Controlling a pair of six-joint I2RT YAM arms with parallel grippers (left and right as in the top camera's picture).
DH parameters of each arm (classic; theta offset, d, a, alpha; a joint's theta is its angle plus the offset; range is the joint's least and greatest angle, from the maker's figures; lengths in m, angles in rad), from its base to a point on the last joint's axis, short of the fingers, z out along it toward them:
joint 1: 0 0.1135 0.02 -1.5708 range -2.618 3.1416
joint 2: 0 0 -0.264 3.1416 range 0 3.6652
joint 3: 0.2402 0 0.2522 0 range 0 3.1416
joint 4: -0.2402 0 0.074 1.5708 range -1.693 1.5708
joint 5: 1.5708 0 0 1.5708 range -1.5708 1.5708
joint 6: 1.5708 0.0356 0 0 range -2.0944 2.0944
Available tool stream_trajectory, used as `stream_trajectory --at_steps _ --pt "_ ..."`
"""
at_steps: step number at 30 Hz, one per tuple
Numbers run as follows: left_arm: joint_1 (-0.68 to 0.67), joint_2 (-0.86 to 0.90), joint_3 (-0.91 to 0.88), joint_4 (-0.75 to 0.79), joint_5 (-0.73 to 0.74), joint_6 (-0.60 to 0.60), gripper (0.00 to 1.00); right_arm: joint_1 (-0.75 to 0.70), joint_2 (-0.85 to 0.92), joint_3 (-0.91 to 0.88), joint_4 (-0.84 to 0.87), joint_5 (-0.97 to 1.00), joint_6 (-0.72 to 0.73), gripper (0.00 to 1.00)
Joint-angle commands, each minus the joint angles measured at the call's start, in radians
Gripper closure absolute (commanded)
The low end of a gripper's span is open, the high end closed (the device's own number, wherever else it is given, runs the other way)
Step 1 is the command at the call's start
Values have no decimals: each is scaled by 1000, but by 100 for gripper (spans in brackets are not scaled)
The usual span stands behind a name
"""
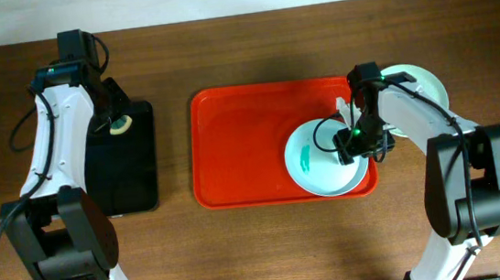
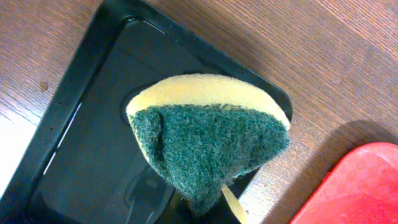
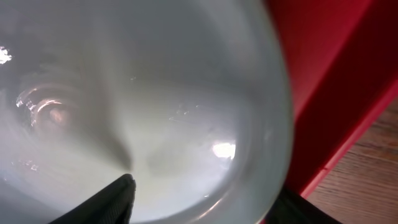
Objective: Clean dirty plates on tray and stack at the side
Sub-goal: 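Grasp the light-blue plate rim with the right gripper, then move the sponge in the left gripper onto the light-blue plate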
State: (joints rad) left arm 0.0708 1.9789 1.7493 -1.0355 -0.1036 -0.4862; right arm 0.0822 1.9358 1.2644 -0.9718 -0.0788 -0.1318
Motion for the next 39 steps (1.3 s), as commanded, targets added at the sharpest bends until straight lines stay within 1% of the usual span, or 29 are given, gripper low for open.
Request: stream_trajectory --at_steps 1,5,7,9,11,12,14,16,19,22,25,30,33,39 --pt "4 5 -2 -2 34 14 100 1 2 -38 8 9 55 36" --pt "4 5 -2 1 88 37 100 1 2 -38 16 9 97 48" --pt "4 5 -2 3 144 61 100 1 2 -38 32 9 124 53" --pt "0 5 -2 10 212 91 100 1 2 -38 58 9 140 63" --pt "-13 5 -2 16 255 116 100 1 2 -38 109 8 158 86" --pt "-19 5 -2 18 270 126 100 2 2 -38 125 8 180 86" --pt "-41 5 -2 20 301 141 100 3 2 -38 163 8 230 93" --pt "-72 5 -2 21 322 141 100 3 2 -38 198 -9 268 95" --pt "-153 5 -2 20 326 141 100 4 2 -38 250 -92 282 96" --pt "-237 5 -8 21 325 128 100 21 3 -38 281 -104 359 96" --pt "-323 5 -26 34 325 70 100 64 3 -38 324 -121 374 96" --pt "-449 5 -94 124 325 64 100 155 3 -38 417 -120 393 96" --pt "-483 5 -140 192 324 63 100 196 3 -38 465 -120 452 96" --pt "-486 5 -184 247 325 40 100 240 5 -38 522 -121 455 96"
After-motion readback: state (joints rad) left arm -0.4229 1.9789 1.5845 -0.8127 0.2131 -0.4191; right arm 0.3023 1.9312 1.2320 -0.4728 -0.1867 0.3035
